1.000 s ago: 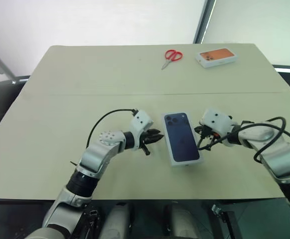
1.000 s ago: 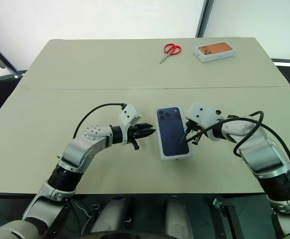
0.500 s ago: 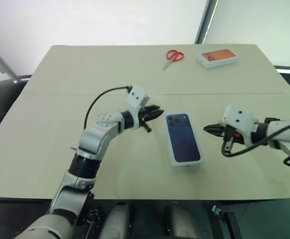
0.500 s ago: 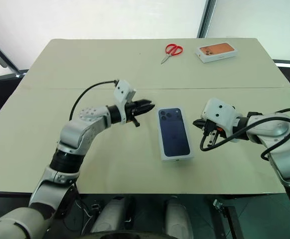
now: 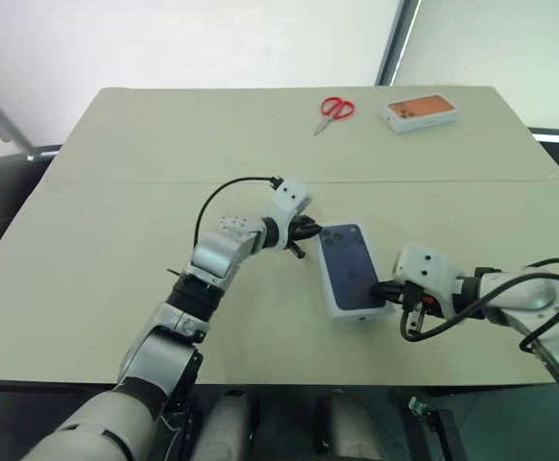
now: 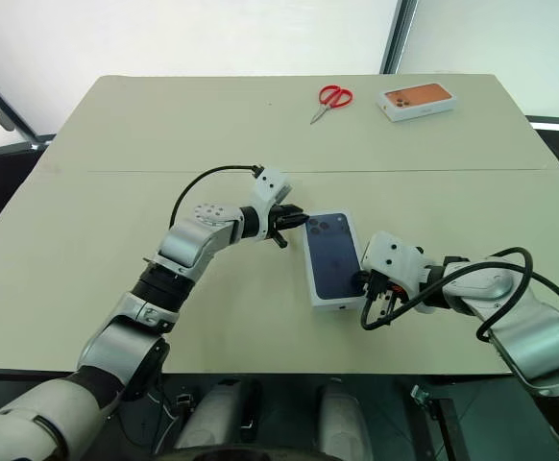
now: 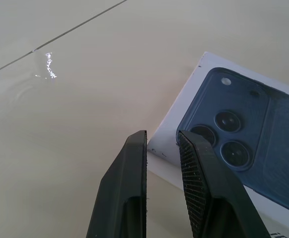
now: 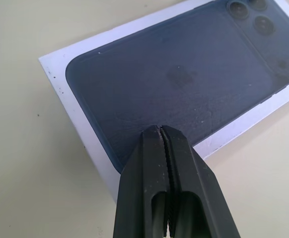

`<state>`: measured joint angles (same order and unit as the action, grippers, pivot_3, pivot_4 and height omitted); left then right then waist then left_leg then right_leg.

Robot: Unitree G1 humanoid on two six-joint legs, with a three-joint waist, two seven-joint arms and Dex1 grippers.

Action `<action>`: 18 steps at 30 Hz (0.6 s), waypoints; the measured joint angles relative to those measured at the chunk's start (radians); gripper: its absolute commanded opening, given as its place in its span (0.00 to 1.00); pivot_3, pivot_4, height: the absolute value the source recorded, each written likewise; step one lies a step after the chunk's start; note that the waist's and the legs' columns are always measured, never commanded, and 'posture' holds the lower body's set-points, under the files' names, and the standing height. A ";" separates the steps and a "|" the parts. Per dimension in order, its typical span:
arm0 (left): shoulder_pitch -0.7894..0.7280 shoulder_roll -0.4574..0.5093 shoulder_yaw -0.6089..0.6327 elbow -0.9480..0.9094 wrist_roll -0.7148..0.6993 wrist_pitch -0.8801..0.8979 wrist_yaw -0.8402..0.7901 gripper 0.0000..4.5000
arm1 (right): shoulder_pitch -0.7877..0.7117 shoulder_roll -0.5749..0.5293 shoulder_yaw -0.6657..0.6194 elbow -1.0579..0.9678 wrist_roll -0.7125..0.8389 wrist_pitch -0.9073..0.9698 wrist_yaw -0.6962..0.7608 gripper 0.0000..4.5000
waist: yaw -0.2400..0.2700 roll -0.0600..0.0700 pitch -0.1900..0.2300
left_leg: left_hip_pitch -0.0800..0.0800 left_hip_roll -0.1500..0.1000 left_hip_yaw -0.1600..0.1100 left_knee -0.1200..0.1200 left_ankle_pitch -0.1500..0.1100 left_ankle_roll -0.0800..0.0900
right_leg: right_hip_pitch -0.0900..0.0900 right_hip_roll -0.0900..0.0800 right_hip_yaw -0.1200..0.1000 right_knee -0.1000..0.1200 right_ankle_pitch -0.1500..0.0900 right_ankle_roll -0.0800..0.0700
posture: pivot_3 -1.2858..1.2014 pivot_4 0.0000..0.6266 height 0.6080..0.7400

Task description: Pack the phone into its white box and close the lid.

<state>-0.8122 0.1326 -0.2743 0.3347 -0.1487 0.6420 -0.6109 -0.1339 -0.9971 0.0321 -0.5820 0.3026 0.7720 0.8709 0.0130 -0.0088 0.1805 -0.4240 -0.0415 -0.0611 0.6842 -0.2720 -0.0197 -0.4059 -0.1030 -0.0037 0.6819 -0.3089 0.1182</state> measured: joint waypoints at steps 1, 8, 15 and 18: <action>0.000 -0.002 0.000 0.000 0.003 0.000 0.000 0.23 | 0.001 0.000 0.004 0.000 -0.004 0.001 -0.004 0.01 | 0.000 0.000 0.000 | 0.000 0.000 0.000 0.000 0.000 0.000 | 0.000 0.000 0.000 0.000 0.000 0.000 | 0.52 0.24 0.68; 0.028 -0.006 0.014 -0.019 0.009 -0.011 0.005 0.23 | 0.033 -0.009 0.010 0.002 -0.024 -0.038 -0.007 0.01 | -0.001 -0.004 -0.004 | 0.003 0.000 0.000 -0.001 0.000 0.000 | 0.003 0.000 0.000 -0.001 0.000 0.000 | 0.52 0.24 0.68; 0.173 0.061 0.121 -0.183 -0.024 -0.082 0.012 0.23 | -0.045 0.056 -0.029 0.102 -0.013 -0.088 -0.025 0.01 | -0.015 -0.004 -0.003 | 0.002 0.002 0.000 -0.001 0.001 -0.001 | 0.000 0.001 0.000 0.001 0.000 0.000 | 0.52 0.24 0.68; 0.248 0.138 0.234 -0.338 -0.067 -0.087 0.018 0.23 | -0.170 0.122 -0.088 0.235 -0.020 -0.145 -0.095 0.01 | -0.024 -0.003 -0.003 | 0.002 0.002 0.000 -0.003 0.005 -0.008 | -0.001 0.000 0.000 0.001 0.000 0.000 | 0.52 0.24 0.68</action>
<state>-0.5640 0.2702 -0.0402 -0.0029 -0.2153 0.5547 -0.5928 -0.3040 -0.8746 -0.0562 -0.3475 0.2829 0.6265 0.7760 -0.0112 -0.0118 0.1775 -0.4218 -0.0399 -0.0612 0.6813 -0.2674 -0.0281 -0.4065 -0.1025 -0.0032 0.6826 -0.3090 0.1183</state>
